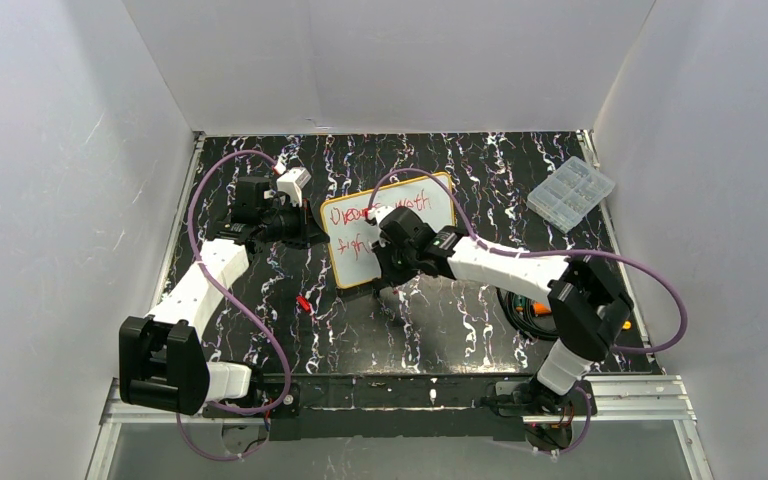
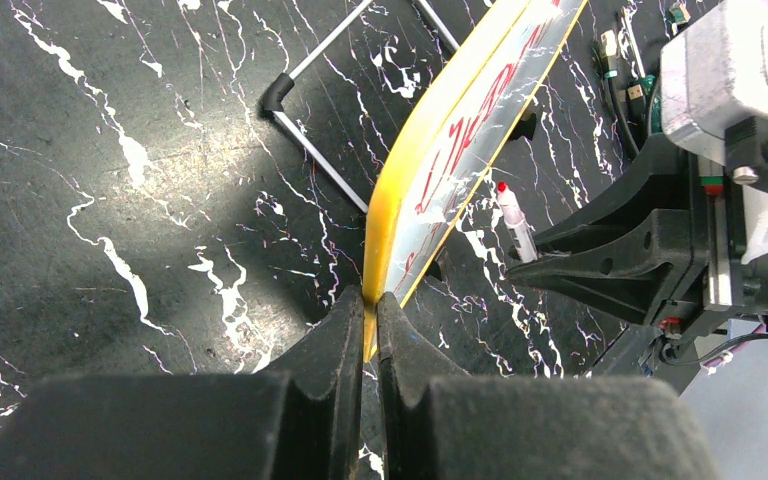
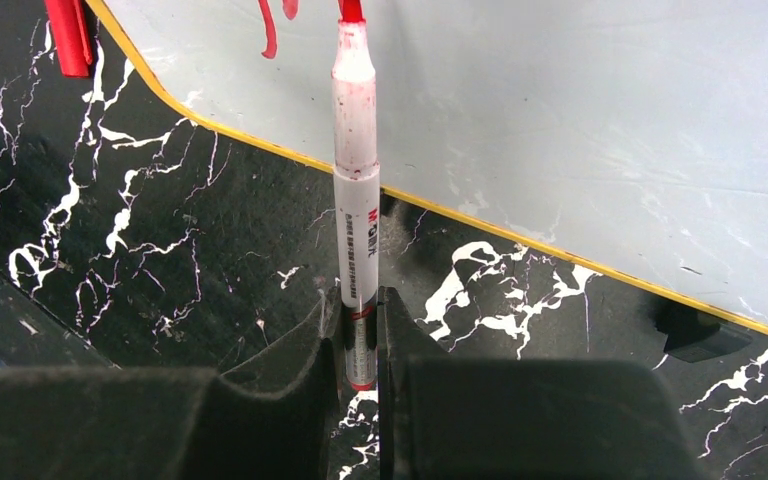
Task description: Write a sentence on the whiteboard
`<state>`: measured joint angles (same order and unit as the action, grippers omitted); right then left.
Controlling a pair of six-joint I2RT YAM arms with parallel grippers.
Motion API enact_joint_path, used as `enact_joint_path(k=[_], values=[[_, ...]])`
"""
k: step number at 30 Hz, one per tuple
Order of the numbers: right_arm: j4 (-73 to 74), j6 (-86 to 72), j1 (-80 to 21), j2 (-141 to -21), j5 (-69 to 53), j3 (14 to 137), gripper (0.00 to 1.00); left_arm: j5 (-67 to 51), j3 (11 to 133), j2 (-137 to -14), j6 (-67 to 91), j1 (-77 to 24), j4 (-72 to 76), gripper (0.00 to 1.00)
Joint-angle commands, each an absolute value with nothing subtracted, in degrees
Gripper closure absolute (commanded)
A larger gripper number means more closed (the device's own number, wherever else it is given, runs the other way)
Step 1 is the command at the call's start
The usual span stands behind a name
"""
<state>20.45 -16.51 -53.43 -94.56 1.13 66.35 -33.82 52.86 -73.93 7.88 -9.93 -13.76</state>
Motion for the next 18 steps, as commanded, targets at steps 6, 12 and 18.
enact_joint_path(k=[6,12,18], values=[[21.8,-17.5,-53.9,-97.3,0.6,70.4,0.99,-34.8,52.6,-71.7,7.1,-10.1,-13.9,1.0],[22.9,-17.7,-53.9,-99.1,0.5,71.9,0.99,-34.8,52.6,-71.5,7.1,-10.1,-13.9,1.0],[25.4,-18.7,-53.9,-100.0,2.9,72.8,0.99,-34.9,52.6,-71.4,7.1,-10.1,-13.8,1.0]])
